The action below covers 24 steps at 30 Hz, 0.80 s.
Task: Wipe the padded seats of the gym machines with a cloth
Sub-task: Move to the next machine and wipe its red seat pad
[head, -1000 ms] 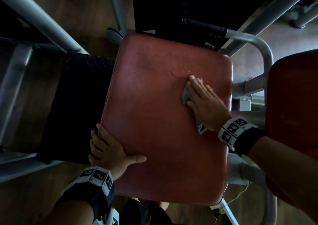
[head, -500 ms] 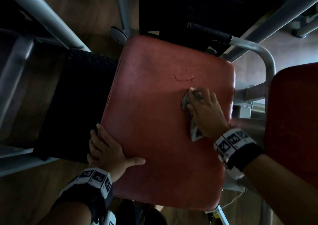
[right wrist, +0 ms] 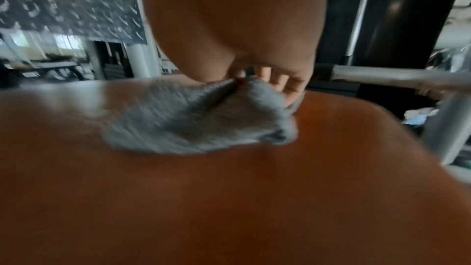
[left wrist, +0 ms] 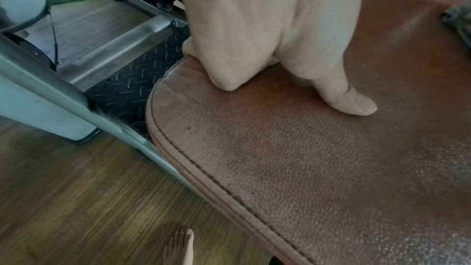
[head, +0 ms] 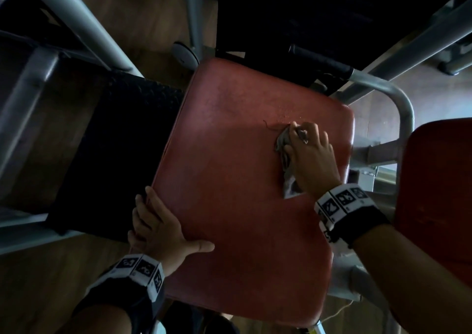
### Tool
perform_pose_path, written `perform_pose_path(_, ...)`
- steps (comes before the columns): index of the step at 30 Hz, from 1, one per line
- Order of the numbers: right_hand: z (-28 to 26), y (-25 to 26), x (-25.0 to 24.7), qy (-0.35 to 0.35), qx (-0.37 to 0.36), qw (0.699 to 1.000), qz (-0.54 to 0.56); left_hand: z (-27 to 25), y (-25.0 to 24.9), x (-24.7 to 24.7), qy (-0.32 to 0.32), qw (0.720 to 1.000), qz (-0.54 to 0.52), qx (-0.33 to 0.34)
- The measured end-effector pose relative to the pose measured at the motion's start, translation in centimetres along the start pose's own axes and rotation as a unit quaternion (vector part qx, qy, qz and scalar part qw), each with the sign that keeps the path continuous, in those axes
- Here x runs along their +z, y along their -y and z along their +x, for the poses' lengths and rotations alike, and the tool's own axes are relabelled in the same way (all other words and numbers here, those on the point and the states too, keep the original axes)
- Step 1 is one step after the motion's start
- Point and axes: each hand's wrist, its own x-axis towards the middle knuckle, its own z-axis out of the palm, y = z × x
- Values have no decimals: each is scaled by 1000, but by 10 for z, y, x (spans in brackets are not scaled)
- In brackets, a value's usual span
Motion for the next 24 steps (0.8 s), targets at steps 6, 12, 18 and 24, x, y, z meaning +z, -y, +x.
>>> perform_pose_path(6,-8,14,4,36,-74,996,-28,-1,-3,-2,3,1000,6,-9)
perform_pose_path(12,-11,33,7,23,-54,998,-7,-1,-3,-3,11,1000,4,-12)
perform_pose_path(18,8,20,-1,22,3,1000,-12,-2,-4,-4,14,1000,-6,-8)
perform_pose_path(24,8,37,8,35,-109,993,-42,-2,-3,-4,19,1000,-4,-7)
